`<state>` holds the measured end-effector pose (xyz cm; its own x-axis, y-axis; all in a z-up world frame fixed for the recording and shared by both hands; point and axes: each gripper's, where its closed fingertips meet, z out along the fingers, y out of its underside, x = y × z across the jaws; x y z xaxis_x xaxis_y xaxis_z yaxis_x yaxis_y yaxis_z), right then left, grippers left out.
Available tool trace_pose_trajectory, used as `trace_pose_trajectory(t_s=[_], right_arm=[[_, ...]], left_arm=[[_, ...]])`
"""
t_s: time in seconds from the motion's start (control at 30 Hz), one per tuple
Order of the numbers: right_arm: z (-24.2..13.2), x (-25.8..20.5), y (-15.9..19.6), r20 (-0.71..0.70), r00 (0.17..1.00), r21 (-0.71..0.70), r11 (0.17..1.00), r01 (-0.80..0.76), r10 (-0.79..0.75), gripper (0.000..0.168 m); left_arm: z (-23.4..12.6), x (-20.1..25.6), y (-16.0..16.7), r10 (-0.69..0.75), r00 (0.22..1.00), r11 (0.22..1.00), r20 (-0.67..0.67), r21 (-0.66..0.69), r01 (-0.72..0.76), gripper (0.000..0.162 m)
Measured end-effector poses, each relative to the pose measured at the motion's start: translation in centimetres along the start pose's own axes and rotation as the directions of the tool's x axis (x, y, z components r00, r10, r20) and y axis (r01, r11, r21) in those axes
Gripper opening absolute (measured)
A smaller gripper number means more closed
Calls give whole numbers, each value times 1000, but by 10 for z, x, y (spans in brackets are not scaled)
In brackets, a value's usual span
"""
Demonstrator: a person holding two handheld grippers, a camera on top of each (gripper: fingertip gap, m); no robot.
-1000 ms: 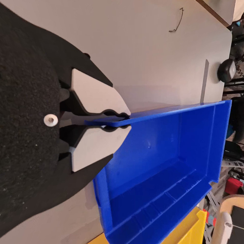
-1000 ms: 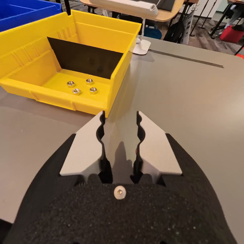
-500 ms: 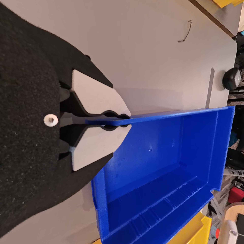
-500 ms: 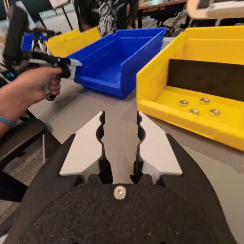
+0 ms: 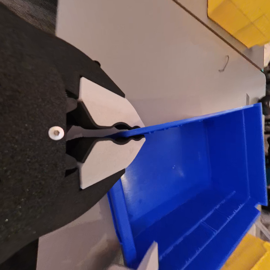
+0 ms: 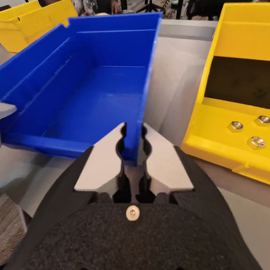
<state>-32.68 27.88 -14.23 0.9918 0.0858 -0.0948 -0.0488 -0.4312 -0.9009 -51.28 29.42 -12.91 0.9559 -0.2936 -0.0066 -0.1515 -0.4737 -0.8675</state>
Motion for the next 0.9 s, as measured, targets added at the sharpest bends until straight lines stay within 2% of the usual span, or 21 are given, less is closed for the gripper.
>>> trace_pose_trajectory(t_s=[0.03,0.1,0.2,0.3,0.43,0.57,0.7,0.8,0.9], right_arm=[[-1,1,0,0,1000,-21,1000,-9,9,6],[-8,-7,-10,12,999,-6,999,40,-40,5],[-31,-15,-48,-6,990,136,980,144,-144,4],[-58,-9,-90,-32,985,231,957,172,-169,4],[-100,33,-146,-104,983,329,928,175,-149,5],[-151,111,-192,-234,968,411,893,183,-91,4],[-202,216,-210,-378,926,428,889,163,12,4],[-233,304,-200,-507,862,354,916,188,20,4],[-255,391,-167,-535,836,312,948,61,122,4]], left_arm=[[-7,-4,0,-12,1000,1000,18,6,12,4],[-23,-8,-6,-25,998,999,58,49,22,4],[-53,-8,-27,-59,992,981,115,188,36,4],[-79,5,-61,-78,990,957,117,288,42,4],[-96,53,-127,-21,997,921,68,390,-7,4],[-95,135,-191,69,997,878,-42,478,-40,4],[-77,248,-230,168,970,859,-173,509,-58,4],[-54,343,-234,240,934,865,-265,495,-82,6],[-30,436,-214,274,891,896,-362,433,-99,7]])
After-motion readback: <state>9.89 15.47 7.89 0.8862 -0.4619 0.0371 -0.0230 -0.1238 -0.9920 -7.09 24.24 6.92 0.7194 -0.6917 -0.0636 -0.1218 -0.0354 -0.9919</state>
